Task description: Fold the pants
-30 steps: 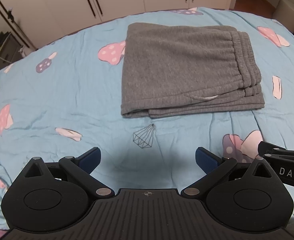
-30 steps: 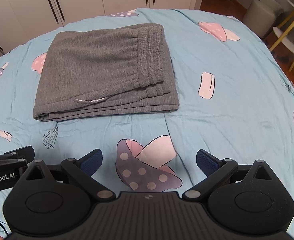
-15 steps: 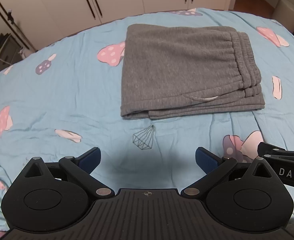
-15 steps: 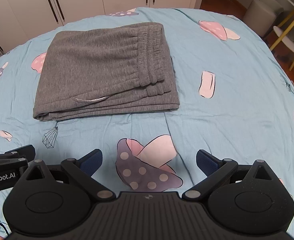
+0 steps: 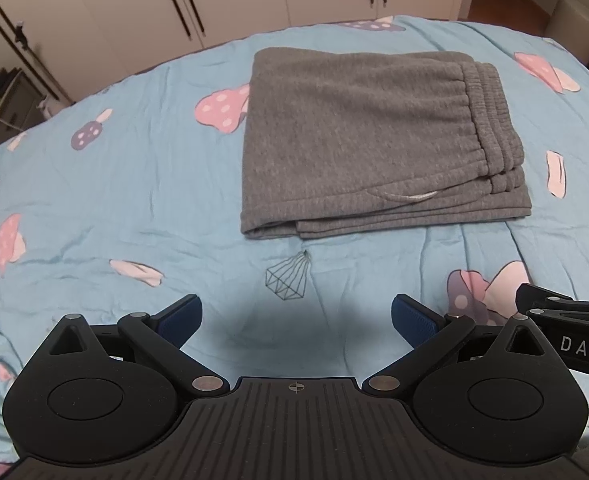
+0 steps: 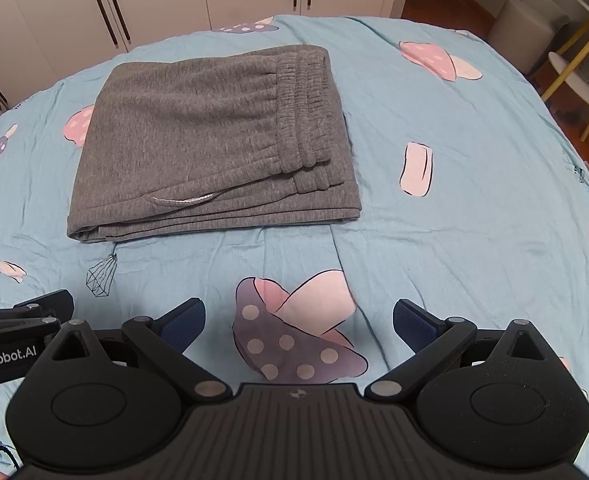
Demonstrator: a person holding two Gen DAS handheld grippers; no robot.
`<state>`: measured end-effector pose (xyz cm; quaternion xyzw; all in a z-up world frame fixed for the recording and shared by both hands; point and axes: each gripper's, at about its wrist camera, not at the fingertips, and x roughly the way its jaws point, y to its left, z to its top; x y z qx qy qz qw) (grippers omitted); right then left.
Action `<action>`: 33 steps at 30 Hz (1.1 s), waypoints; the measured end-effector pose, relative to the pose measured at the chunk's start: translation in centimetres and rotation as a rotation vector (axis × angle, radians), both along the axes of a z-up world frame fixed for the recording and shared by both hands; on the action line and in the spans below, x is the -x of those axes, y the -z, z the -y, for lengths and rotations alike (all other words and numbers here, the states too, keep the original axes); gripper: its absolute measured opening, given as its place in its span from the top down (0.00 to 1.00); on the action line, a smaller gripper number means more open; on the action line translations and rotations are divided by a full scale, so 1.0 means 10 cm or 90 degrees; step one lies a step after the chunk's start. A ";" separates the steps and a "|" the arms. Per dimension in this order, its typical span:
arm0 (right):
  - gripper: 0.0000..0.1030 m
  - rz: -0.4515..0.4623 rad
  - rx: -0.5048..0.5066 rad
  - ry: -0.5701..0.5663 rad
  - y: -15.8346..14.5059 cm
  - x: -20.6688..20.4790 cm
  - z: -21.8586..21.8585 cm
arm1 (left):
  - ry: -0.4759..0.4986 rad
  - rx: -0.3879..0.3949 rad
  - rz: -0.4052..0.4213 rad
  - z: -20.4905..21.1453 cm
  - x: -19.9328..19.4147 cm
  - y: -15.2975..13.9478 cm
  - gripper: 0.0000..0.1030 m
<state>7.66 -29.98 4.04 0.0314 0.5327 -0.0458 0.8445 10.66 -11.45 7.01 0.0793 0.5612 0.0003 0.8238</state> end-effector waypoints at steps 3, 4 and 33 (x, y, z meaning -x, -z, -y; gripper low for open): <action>0.03 0.002 -0.001 0.000 0.00 0.01 0.00 | 0.002 0.002 0.000 0.00 0.00 0.00 0.00; 0.03 0.002 -0.002 0.000 0.00 0.01 0.01 | 0.001 0.003 -0.001 -0.01 -0.01 0.01 0.00; 0.03 0.007 0.003 -0.004 0.01 0.00 0.01 | -0.008 0.013 0.009 -0.02 -0.02 0.01 0.00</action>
